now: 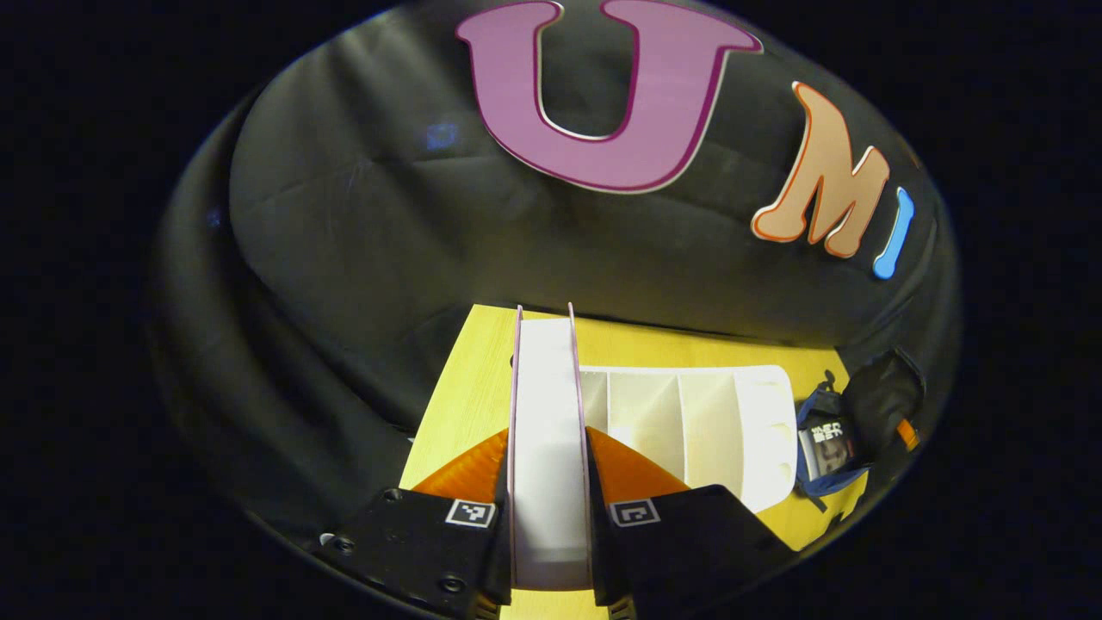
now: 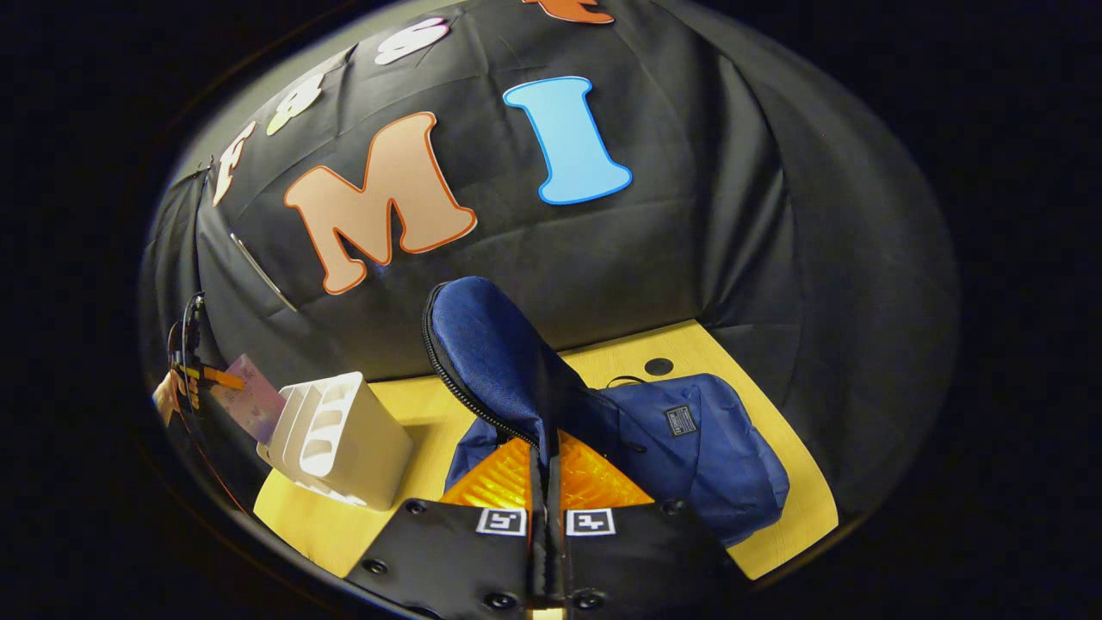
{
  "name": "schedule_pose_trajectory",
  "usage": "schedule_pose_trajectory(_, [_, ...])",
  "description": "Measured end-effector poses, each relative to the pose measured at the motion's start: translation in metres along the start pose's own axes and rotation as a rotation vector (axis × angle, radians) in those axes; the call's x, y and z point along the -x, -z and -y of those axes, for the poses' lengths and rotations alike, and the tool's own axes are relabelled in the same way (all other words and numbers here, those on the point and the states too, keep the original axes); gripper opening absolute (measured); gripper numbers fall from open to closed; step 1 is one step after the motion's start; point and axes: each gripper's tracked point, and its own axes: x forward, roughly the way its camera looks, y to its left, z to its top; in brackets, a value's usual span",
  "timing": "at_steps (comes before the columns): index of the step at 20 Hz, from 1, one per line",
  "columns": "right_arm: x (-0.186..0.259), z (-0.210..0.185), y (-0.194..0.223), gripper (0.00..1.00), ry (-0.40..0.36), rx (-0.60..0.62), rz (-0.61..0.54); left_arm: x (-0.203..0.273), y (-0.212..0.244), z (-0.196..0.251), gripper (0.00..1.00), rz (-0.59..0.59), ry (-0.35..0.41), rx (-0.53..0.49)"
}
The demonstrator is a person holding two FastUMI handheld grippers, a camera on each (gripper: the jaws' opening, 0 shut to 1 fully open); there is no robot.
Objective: Open the schoolbag, grab two books from the bookshelf and put them into the schoolbag.
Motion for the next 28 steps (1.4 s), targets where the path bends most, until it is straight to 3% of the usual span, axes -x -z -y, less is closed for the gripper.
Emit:
schedule_pose_trajectory(11, [-0.001,-0.001,0.001,0.03,0.0,-0.007,-0.001,0.045,-0.028,-0.034,0.33,0.079,0.089,0.23])
schedule_pose_trajectory(17, [0.001,-0.003,0.003,0.03,0.001,-0.003,-0.005,0.056,-0.031,-0.025,0.34,0.106,0.22,0.419])
schedule_pose_trajectory(28, [0.005,0.0,0.005,0.03,-0.003,-0.011,0.0,0.07,-0.032,0.021,0.33,0.139,0.425,0.616])
